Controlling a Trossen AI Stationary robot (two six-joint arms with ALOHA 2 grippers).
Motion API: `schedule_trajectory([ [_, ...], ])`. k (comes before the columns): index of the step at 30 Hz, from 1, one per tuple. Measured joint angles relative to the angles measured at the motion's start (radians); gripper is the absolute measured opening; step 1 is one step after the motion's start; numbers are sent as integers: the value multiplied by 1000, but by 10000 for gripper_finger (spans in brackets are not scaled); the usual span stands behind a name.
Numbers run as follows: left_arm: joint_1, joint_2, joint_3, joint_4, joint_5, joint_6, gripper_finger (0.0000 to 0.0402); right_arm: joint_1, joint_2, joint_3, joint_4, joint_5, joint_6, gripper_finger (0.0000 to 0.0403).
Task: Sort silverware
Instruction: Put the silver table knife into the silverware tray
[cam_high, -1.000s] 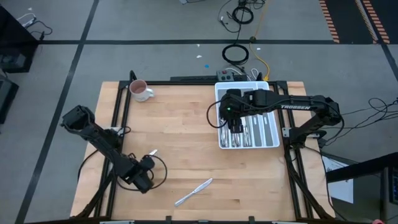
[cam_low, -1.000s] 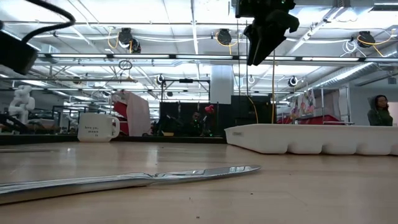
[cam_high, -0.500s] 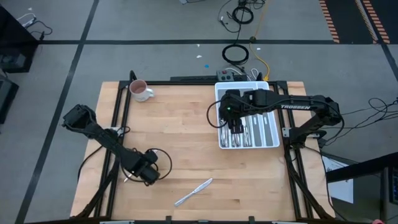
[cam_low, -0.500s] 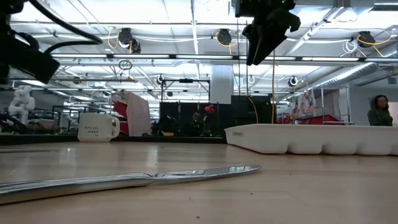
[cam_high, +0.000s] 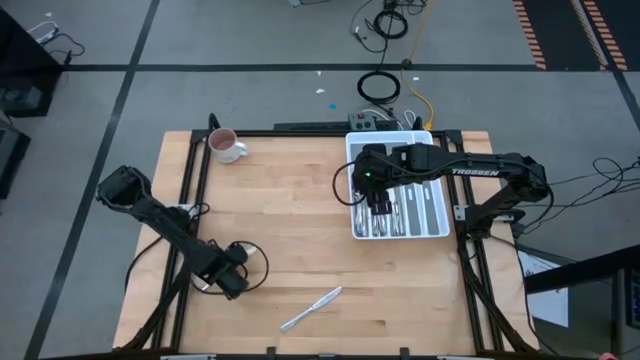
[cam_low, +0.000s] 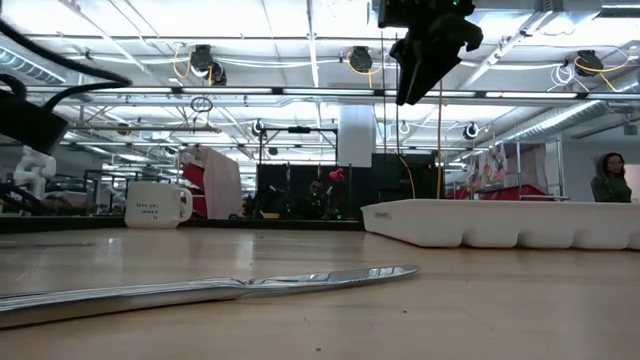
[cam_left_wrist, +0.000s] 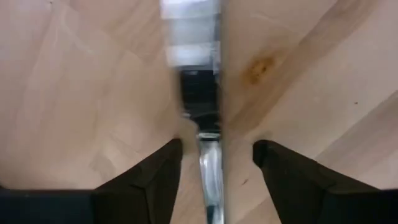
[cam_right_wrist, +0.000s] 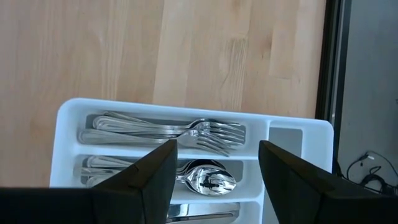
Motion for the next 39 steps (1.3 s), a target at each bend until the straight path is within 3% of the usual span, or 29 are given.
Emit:
schedule_trajectory([
  [5,-11,-14,-54,64,25,-1,218,0,0,0,5,0,13,216],
  [8,6,-13,-54,59,42,48,195,0,0,0,8,2,27,216],
  [17,14,-12,-54,31,34,112,27,0,0,0,7,7,79,216],
  [26,15,4,15,-58,-10,140,19,0,0,0,6,7,79,216],
  [28,19,3,33,-45,-16,141,1,0,0,0,7,8,79,216],
  [39,45,5,121,-50,-57,138,1,0,0,0,13,8,76,216],
])
